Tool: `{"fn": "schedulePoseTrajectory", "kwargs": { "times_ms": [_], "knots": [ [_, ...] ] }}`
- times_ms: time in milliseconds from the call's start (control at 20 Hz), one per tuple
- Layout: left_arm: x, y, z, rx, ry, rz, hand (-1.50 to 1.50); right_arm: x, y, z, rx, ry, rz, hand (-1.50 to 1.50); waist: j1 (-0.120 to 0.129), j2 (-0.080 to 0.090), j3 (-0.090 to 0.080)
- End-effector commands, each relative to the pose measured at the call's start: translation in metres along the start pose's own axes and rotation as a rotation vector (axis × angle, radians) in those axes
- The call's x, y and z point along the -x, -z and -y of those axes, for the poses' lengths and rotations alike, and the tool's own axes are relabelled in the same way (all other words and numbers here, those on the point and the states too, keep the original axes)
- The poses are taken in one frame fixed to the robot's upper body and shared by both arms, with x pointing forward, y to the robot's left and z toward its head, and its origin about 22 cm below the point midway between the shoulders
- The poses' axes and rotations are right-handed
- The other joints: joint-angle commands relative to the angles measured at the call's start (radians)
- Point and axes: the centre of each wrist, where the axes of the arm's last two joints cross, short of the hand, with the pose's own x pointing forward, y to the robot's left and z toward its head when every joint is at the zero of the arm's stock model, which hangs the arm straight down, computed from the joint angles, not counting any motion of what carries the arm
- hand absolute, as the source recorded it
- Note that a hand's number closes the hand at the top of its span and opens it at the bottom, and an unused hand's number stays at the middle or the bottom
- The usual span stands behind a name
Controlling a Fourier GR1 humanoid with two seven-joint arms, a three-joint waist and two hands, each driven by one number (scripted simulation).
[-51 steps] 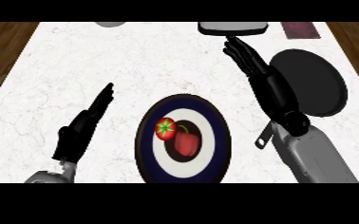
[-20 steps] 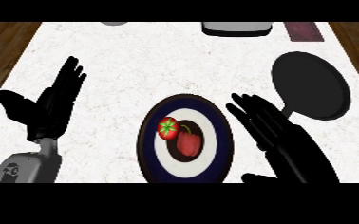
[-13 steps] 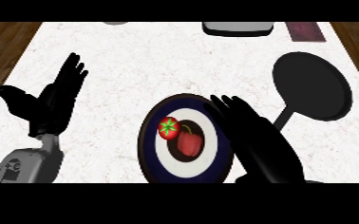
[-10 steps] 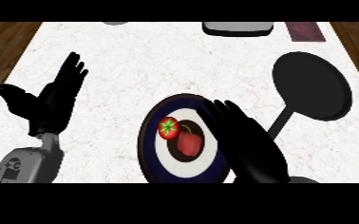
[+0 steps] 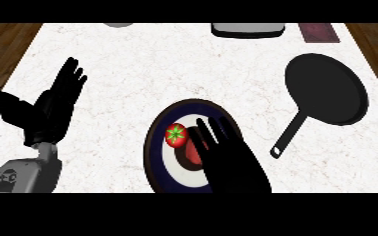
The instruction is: Pick the bell pepper from the plate and place it in the pan
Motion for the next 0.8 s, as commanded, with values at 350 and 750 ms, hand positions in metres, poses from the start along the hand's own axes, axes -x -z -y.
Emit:
{"fn": "schedulePoseTrajectory", "kwargs": {
  "times_ms": [350,750],
  "knots": [
    [0.005,0.006,0.008,-0.013,-0.002,0.005,0.0,-0.063,0.027,-0.007,0.022,-0.091,-0.072,-1.5,0.001,0.002,0.001],
    [-0.004,-0.004,-0.002,-0.007,0.0,0.004,0.0,-0.066,0.028,-0.025,-0.017,-0.106,-0.159,-1.5,0.004,0.0,0.001]
  ]
}}
